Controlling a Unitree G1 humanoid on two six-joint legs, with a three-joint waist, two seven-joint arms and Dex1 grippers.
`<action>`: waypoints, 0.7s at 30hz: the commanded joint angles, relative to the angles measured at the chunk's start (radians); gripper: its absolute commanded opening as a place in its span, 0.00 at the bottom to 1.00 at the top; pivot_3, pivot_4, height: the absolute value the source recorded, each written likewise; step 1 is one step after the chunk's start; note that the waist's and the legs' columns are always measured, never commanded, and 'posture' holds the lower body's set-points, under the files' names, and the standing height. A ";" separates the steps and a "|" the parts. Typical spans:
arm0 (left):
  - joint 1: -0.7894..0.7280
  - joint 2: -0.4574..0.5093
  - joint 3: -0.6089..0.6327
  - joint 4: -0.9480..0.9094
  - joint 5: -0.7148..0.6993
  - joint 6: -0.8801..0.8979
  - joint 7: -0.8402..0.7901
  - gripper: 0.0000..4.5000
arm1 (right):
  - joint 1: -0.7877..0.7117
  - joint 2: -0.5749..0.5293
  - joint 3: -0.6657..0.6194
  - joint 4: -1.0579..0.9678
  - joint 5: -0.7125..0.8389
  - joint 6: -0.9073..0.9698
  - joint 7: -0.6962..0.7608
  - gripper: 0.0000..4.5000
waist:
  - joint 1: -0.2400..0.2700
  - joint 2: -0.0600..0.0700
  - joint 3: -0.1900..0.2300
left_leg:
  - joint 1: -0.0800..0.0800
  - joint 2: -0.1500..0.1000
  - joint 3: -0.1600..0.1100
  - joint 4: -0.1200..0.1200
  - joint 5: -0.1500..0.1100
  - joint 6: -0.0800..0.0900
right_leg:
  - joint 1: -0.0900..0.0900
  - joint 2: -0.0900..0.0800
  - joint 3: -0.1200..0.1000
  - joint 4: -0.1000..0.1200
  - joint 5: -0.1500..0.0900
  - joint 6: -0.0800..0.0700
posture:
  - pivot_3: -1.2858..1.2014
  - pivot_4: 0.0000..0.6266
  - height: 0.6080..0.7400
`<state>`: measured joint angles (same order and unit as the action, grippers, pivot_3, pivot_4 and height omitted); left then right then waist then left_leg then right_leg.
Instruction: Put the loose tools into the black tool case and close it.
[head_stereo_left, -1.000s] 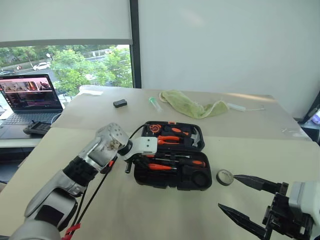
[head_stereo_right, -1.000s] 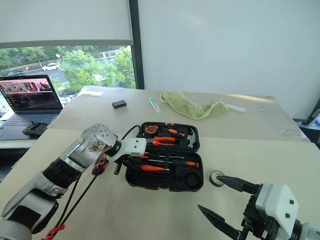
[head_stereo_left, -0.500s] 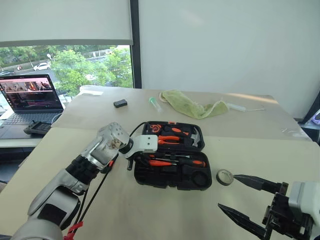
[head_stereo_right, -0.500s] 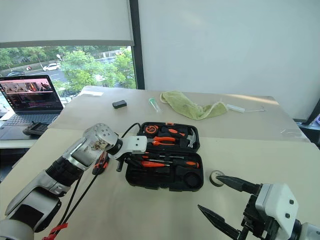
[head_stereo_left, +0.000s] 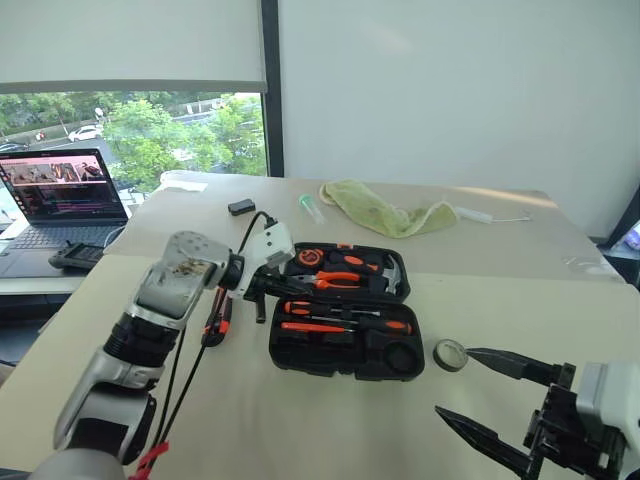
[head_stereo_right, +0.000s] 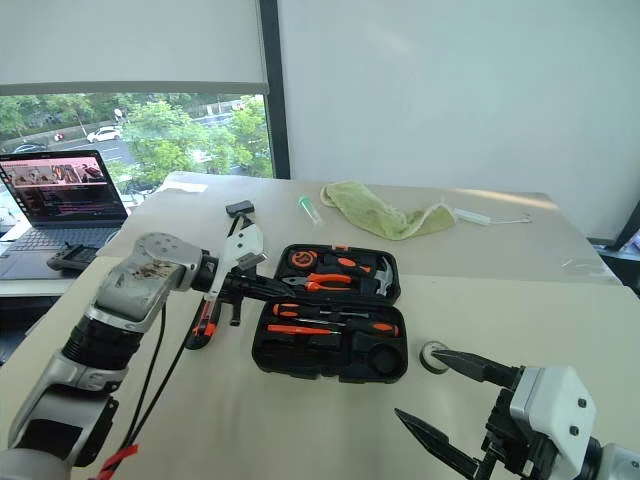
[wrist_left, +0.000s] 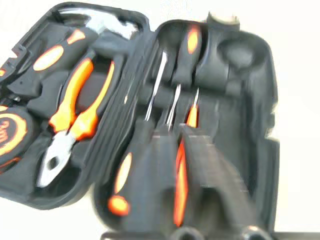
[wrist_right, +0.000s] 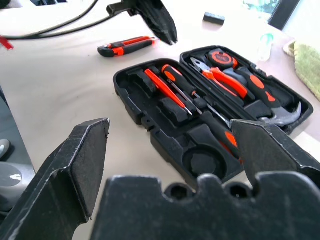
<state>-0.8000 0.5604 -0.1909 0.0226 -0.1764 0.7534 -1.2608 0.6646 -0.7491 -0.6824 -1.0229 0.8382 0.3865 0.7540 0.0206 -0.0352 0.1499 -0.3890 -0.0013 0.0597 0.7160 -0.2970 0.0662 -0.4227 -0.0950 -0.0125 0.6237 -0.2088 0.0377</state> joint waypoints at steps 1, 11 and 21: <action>0.069 -0.126 0.076 -0.012 -0.051 0.025 0.186 0.01 | -0.015 -0.009 -0.001 -0.009 0.004 0.000 -0.006 1.00 | 0.003 0.000 0.000 | 0.000 0.000 0.000 0.000 0.000 0.000 | 0.000 -0.001 0.000 0.000 0.000 0.000 | 0.52 0.24 1.00; 0.322 -0.211 0.005 -0.007 0.023 -0.205 0.353 0.01 | 0.016 -0.019 -0.009 -0.024 0.027 -0.019 -0.028 1.00 | 0.002 0.000 0.000 | 0.001 0.000 0.000 -0.001 0.000 0.000 | 0.000 -0.001 0.001 0.001 0.000 -0.001 | 0.52 0.24 1.00; 0.407 -0.152 -0.114 0.091 0.084 -0.359 0.311 0.01 | 0.053 -0.039 -0.032 -0.024 0.049 -0.040 -0.039 1.00 | 0.004 0.011 -0.014 | 0.005 0.000 0.000 -0.003 0.000 0.000 | 0.003 -0.005 0.001 0.000 0.000 -0.001 | 0.52 0.24 1.00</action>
<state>-0.4292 0.3963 -0.2469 0.0459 -0.1359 0.3746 -0.9360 0.7140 -0.7771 -0.6826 -1.0248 0.8617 0.3770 0.7178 0.0248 -0.0239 0.1361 -0.3839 -0.0012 0.0596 0.7128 -0.2977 0.0668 -0.4195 -0.1000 -0.0116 0.6229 -0.2090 0.0363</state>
